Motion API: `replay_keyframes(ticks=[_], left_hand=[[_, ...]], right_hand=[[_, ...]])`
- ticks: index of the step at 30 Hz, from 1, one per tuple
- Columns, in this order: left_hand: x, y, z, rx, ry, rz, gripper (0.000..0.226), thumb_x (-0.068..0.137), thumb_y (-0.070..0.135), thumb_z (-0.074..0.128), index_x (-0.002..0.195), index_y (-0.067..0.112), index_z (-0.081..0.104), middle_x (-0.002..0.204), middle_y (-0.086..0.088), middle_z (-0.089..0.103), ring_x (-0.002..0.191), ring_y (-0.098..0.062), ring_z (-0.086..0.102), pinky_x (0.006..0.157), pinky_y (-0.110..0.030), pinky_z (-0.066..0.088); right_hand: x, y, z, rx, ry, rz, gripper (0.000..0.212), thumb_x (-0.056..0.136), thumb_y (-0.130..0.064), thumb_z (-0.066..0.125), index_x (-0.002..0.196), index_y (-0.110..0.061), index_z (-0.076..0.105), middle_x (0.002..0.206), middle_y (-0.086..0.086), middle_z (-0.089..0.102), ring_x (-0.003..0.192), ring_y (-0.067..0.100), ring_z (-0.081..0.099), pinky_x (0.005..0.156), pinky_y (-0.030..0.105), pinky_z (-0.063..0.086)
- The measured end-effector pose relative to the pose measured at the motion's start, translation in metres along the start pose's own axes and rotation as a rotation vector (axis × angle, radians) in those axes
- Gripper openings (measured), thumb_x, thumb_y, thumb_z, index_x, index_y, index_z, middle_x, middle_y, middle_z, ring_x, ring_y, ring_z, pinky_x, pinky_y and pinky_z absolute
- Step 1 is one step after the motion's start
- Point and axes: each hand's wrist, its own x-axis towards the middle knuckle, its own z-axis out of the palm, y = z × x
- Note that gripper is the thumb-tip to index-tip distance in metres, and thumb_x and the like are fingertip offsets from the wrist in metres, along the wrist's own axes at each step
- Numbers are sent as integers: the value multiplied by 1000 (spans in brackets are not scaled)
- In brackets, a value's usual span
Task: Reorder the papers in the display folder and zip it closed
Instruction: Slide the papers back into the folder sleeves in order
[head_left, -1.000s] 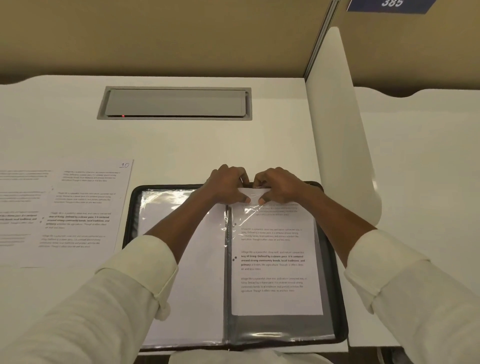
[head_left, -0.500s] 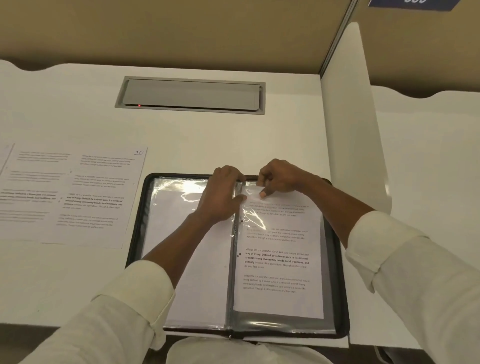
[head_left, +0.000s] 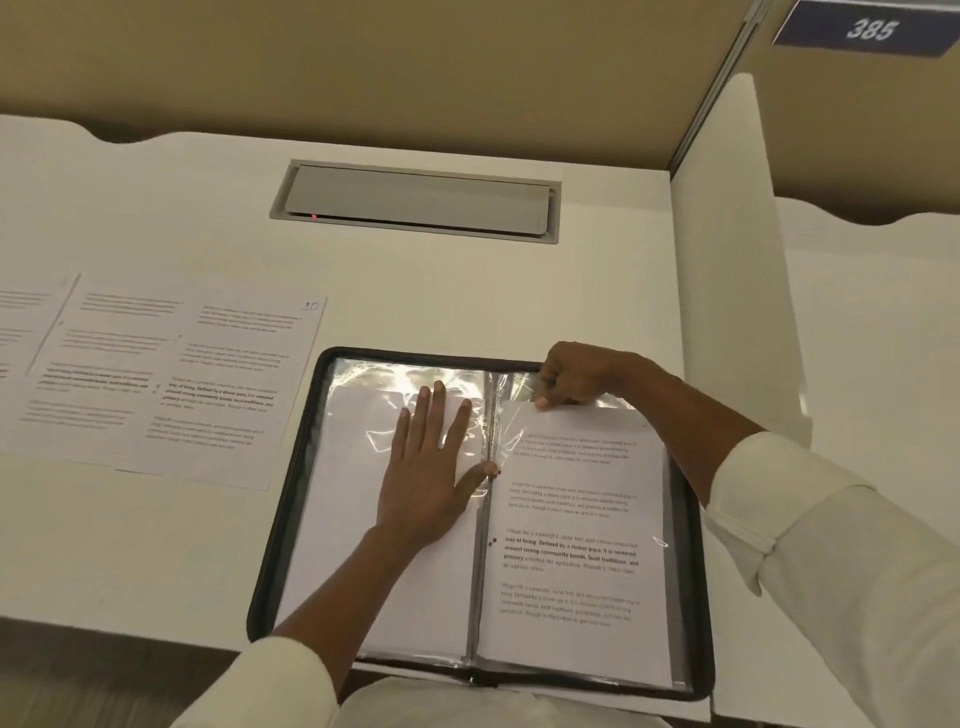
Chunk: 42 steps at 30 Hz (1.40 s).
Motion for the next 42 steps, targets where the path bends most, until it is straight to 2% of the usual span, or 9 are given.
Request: replay_keyframes(ticks=[5,12,15,18,23,29,36,39,42], left_hand=[[3,-1,1,25,-8,14,84,107,71,34,171,27,3,177,-5,-18,164,-25,-16,131,-56,13],[3,-4,2,13,-11,28,83,106,72,34,171,30,2,177,-3,-18,163,-23,-17,132,-55,11],[2,-5,2,8,-7,35,84,106,72,35,171,29,4,177,-3,-17,163,-23,-17,132,-55,11],[2,-7,3,4,-5,44,84,106,73,35,171,28,7,178,-4,-15,164,-24,-15,132,-57,13],[2,-7,4,26,-22,42,84,105,75,32,171,29,5,177,-2,-19,163,-24,-18,132,-56,11],[4,-9,6,26,-18,47,84,105,75,30,171,28,7,177,-2,-19,163,-24,-17,132,-56,11],[5,-9,6,53,-36,34,87,104,77,29,171,27,6,176,-5,-20,162,-24,-21,133,-53,5],[0,0,5,65,-57,-31,87,104,77,24,171,21,14,176,-10,-17,163,-26,-20,133,-53,8],[-16,19,-2,24,-44,-103,80,105,69,27,165,16,32,178,-14,-5,165,-30,-5,133,-50,13]], right_hand=[[-5,1,3,28,50,-7,26,78,-28,92,78,-9,75,70,-7,69,69,6,60,71,27,46],[-13,-1,10,23,139,23,14,79,-26,92,78,-25,78,73,-14,70,76,7,61,76,29,48],[-19,-4,9,-99,173,49,32,88,-37,83,64,-25,67,64,-9,63,67,11,56,70,31,45],[-36,-14,-2,-317,222,161,39,80,-53,84,72,-21,63,74,-5,67,79,19,66,76,36,53],[-79,-24,-24,-478,249,267,40,70,-52,92,75,-20,69,81,-4,73,87,17,66,76,34,53],[-105,-3,-14,31,443,237,43,68,-40,98,84,-9,73,99,2,74,99,19,67,75,28,49],[-115,34,71,405,767,302,96,75,-54,90,149,-23,37,124,1,62,112,23,62,94,37,50],[-132,36,111,574,879,292,95,76,-55,89,147,-25,34,121,-6,62,99,16,65,89,40,57],[-147,46,150,717,857,341,71,79,-49,88,131,-27,46,118,-4,67,93,13,70,84,47,62]])
